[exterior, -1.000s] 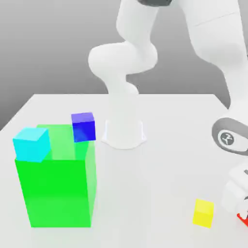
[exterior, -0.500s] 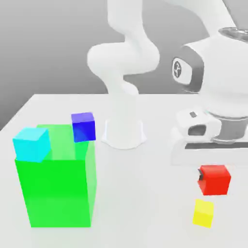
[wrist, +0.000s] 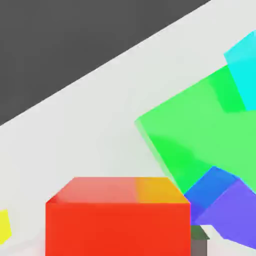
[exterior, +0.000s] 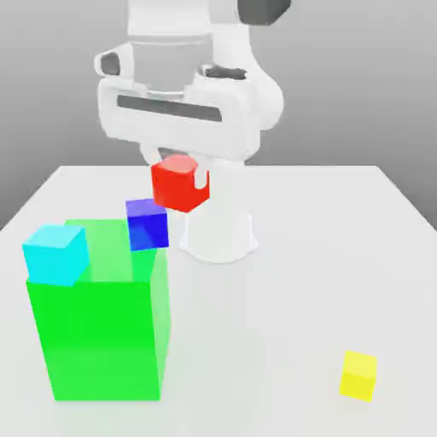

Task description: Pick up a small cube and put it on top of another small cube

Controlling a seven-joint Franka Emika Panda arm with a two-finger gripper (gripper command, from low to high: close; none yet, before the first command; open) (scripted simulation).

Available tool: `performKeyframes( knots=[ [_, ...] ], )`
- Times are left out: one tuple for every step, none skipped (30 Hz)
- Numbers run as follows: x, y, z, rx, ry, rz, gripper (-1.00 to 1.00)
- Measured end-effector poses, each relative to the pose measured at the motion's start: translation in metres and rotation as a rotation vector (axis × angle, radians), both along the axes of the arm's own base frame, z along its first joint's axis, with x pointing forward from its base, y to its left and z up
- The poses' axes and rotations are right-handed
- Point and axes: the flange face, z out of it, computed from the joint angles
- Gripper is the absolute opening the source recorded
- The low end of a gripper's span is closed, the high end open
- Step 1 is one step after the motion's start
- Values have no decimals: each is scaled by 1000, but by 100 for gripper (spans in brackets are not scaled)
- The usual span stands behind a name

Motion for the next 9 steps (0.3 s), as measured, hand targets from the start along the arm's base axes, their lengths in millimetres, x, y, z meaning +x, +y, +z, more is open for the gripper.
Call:
performKeyframes(
  knots=[
    [-11, -9, 3, 0, 0, -35, -100],
    [-15, -13, -3, 0, 0, -53, -100],
    [-17, -16, -13, 0, 0, -62, -100],
    [-19, -17, -26, 0, 0, -67, -100],
    [-20, -17, -39, 0, 0, -69, -100],
    [-20, -17, -50, 0, 0, -70, 100],
    [-20, -17, -50, 0, 0, -70, 100],
    [-20, -17, -50, 0, 0, -70, 100],
    [-20, -17, -50, 0, 0, -70, 100]
  ],
)
